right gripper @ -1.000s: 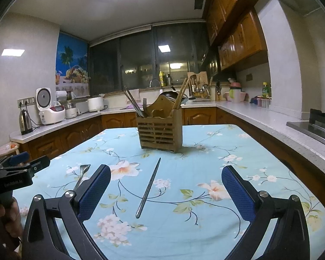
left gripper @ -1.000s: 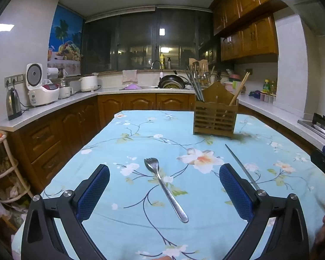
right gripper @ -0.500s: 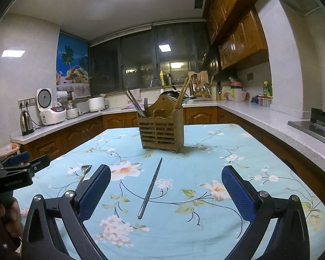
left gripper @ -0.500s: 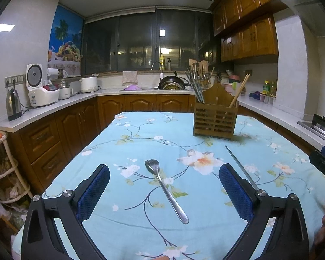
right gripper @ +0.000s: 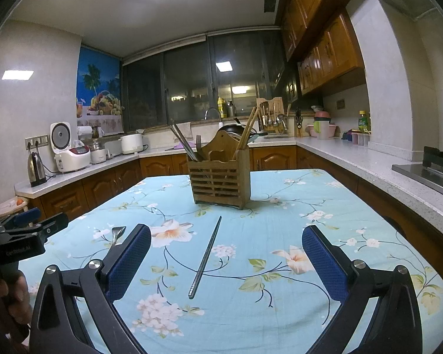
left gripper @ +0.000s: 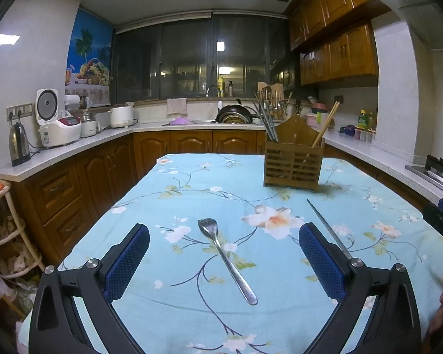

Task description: Organize utensils

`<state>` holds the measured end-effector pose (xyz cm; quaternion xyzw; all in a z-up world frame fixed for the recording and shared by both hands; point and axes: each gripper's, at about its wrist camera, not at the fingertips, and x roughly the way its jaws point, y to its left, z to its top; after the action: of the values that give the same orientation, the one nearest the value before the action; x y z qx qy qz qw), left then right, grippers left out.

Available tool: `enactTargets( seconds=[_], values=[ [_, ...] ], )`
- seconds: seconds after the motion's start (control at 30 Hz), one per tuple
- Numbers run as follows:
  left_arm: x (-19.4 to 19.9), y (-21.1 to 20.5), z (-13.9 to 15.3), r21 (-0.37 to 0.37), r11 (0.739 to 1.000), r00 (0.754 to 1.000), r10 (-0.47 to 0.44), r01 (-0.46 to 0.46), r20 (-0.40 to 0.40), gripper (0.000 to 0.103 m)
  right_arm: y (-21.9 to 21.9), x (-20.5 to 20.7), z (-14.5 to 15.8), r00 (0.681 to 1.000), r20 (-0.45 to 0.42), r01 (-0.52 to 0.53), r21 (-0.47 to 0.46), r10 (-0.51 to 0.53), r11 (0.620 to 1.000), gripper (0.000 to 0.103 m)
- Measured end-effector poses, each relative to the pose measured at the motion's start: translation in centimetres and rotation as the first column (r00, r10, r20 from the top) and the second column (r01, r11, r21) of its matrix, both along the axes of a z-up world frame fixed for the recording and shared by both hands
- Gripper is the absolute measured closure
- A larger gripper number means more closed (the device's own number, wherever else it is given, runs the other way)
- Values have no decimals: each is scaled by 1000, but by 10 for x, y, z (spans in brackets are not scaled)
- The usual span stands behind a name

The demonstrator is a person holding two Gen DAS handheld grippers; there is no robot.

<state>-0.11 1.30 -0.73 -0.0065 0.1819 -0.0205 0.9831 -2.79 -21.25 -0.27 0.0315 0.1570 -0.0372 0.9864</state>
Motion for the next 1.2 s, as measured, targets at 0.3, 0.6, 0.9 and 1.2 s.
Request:
enactTargets(
  seconds=[0.3, 0.6, 0.9, 1.2],
  values=[
    [-2, -1, -1, 2, 1000, 1000, -1, 1, -1, 1, 0, 0, 0, 1000, 1, 0, 1, 0, 1000, 0],
    [-3, -2, 0, 3, 1000, 1000, -2, 2, -1, 1, 2, 0, 1, 1000, 4, -1, 4, 1, 1000, 0],
    [-4, -3, -2, 20, 1000, 1000, -3, 2, 10, 1, 7, -2, 7, 1000, 17, -4, 7, 4, 1000, 0],
    [-4, -5, -3, 19, 1000, 1000, -6, 5, 8, 1, 7, -1, 7, 1000, 17, -4, 9, 4, 1000, 0]
  ],
)
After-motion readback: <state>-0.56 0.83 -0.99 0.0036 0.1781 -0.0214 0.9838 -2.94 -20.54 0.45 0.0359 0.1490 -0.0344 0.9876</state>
